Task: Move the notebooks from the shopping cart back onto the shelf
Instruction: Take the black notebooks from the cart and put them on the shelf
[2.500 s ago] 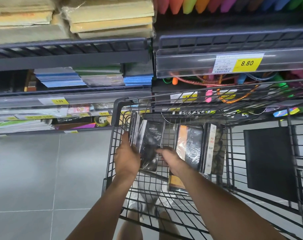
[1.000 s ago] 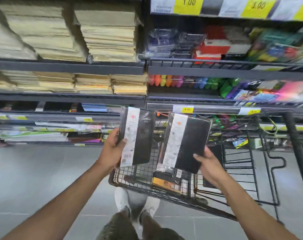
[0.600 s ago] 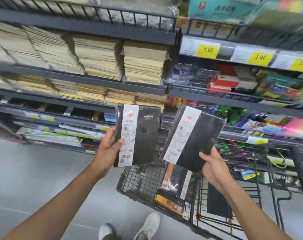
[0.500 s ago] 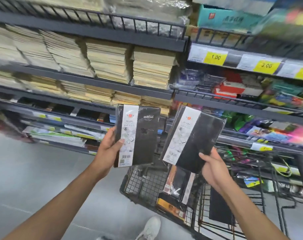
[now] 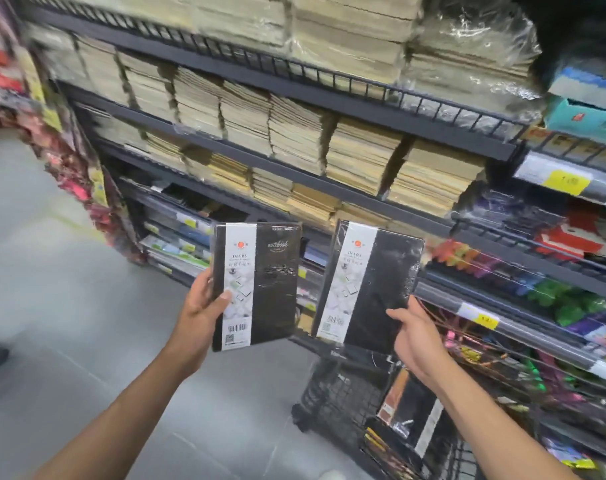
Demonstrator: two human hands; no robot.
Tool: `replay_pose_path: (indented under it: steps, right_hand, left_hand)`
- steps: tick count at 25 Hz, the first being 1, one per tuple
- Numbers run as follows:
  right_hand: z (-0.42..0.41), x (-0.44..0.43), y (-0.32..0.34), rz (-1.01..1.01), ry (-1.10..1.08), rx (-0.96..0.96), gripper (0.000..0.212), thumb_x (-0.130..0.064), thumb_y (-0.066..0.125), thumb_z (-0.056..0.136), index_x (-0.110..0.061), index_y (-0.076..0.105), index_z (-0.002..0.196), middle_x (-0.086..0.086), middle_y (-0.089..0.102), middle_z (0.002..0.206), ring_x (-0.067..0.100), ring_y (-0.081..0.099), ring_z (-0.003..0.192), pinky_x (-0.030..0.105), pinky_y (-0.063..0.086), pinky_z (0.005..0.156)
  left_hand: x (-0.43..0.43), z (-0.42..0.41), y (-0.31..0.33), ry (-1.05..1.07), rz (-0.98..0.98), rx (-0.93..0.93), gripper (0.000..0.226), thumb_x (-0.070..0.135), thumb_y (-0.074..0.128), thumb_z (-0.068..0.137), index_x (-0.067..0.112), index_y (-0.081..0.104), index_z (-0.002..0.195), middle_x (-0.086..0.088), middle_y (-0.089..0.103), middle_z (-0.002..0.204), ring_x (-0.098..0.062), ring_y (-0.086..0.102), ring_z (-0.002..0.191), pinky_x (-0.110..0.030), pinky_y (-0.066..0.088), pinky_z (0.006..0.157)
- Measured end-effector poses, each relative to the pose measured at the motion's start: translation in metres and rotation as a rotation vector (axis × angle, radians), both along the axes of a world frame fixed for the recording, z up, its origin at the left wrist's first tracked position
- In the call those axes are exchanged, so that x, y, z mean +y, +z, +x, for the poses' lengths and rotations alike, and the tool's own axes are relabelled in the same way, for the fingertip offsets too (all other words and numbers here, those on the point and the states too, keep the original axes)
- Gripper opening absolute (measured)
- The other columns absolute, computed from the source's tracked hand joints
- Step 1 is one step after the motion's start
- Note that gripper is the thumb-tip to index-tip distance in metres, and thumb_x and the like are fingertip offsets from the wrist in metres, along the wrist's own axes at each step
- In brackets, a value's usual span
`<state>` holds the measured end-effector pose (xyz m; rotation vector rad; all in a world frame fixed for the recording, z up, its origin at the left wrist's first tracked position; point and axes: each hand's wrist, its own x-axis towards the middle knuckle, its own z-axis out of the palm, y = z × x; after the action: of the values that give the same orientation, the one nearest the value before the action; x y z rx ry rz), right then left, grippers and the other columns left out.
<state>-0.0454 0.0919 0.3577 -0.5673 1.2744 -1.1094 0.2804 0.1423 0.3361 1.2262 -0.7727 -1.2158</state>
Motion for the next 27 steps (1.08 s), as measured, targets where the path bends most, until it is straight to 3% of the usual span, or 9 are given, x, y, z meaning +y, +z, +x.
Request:
replay_pose_path:
  steps: [4, 8, 10, 13, 17, 19, 23, 25, 27]
  right_hand:
    - [0.088, 0.03, 0.014, -0.012, 0.05, -0.008, 0.068, 0.018, 0.037, 0.098, -0.005, 0.018, 0.159, 0.003, 0.038, 0.153, 0.023, 0.038, 0.143, 0.031, 0.031, 0.112]
    - [0.183, 0.063, 0.022, -0.023, 0.175, -0.08, 0.056, 0.018, 0.033, 0.097, -0.012, 0.044, 0.143, 0.001, 0.069, 0.105, 0.015, 0.073, 0.083, 0.026, 0.057, 0.075]
    - [0.222, 0.071, 0.013, -0.031, 0.243, -0.088, 0.052, 0.018, 0.033, 0.094, -0.006, 0.051, 0.138, 0.001, 0.078, 0.092, 0.015, 0.075, 0.075, 0.03, 0.063, 0.064]
    - [0.284, 0.08, 0.008, -0.019, 0.316, -0.076, 0.05, 0.019, 0.033, 0.091, -0.004, 0.057, 0.129, 0.003, 0.079, 0.088, 0.02, 0.074, 0.078, 0.033, 0.064, 0.071]
    - [0.362, 0.089, 0.013, -0.043, 0.465, -0.077, 0.046, 0.02, 0.031, 0.089, -0.009, 0.063, 0.107, 0.002, 0.078, 0.081, 0.018, 0.074, 0.07, 0.029, 0.062, 0.061]
    - [0.393, 0.088, 0.01, -0.051, 0.527, -0.048, 0.046, 0.018, 0.034, 0.089, -0.01, 0.063, 0.111, 0.003, 0.078, 0.085, 0.018, 0.074, 0.073, 0.034, 0.063, 0.071]
    - [0.468, 0.078, 0.001, -0.061, 0.665, 0.036, 0.045, 0.015, 0.039, 0.087, -0.013, 0.066, 0.11, 0.014, 0.073, 0.111, 0.033, 0.065, 0.101, 0.055, 0.05, 0.1]
    - [0.504, 0.068, -0.005, -0.081, 0.712, 0.095, 0.038, 0.011, 0.044, 0.086, -0.012, 0.066, 0.108, 0.021, 0.069, 0.118, 0.034, 0.064, 0.104, 0.061, 0.046, 0.104]
    - [0.541, 0.055, -0.011, -0.092, 0.754, 0.14, 0.035, 0.009, 0.047, 0.087, -0.009, 0.066, 0.11, 0.016, 0.072, 0.109, 0.033, 0.064, 0.099, 0.059, 0.048, 0.103]
  left_hand:
    - [0.055, 0.079, 0.0, 0.105, -0.033, 0.041, 0.044, -0.006, 0.046, 0.101, 0.012, 0.047, 0.14, -0.003, 0.064, 0.138, -0.018, 0.066, 0.117, -0.031, 0.057, 0.091]
    - [0.124, 0.164, 0.004, 0.239, -0.033, 0.073, 0.036, -0.006, 0.047, 0.1, 0.007, 0.049, 0.134, -0.006, 0.067, 0.134, -0.017, 0.069, 0.109, -0.028, 0.059, 0.084]
    - [0.154, 0.2, 0.003, 0.289, -0.035, 0.054, 0.033, -0.006, 0.046, 0.101, 0.004, 0.05, 0.132, -0.005, 0.068, 0.132, -0.016, 0.069, 0.109, -0.027, 0.058, 0.083]
    - [0.197, 0.248, 0.004, 0.408, -0.032, 0.03, 0.034, -0.008, 0.045, 0.101, 0.014, 0.057, 0.124, 0.002, 0.072, 0.123, -0.01, 0.07, 0.104, -0.024, 0.058, 0.081]
    - [0.246, 0.304, 0.001, 0.567, -0.012, 0.057, 0.038, -0.007, 0.046, 0.1, 0.02, 0.058, 0.124, 0.0, 0.069, 0.129, -0.017, 0.067, 0.113, -0.038, 0.054, 0.097]
    - [0.263, 0.324, 0.002, 0.635, -0.007, 0.059, 0.038, -0.006, 0.047, 0.1, 0.019, 0.057, 0.127, -0.001, 0.068, 0.131, -0.02, 0.065, 0.117, -0.041, 0.05, 0.101]
    - [0.286, 0.362, 0.006, 0.784, 0.009, 0.061, 0.04, -0.006, 0.047, 0.1, 0.026, 0.059, 0.121, 0.009, 0.073, 0.121, -0.012, 0.07, 0.106, -0.031, 0.057, 0.087]
    - [0.29, 0.384, 0.003, 0.833, 0.03, 0.068, 0.04, -0.005, 0.048, 0.1, 0.028, 0.059, 0.121, 0.011, 0.073, 0.12, -0.012, 0.069, 0.109, -0.033, 0.055, 0.09]
    - [0.288, 0.408, 0.001, 0.88, 0.04, 0.077, 0.041, -0.005, 0.047, 0.1, 0.025, 0.057, 0.126, 0.011, 0.071, 0.124, -0.013, 0.068, 0.113, -0.036, 0.055, 0.093]
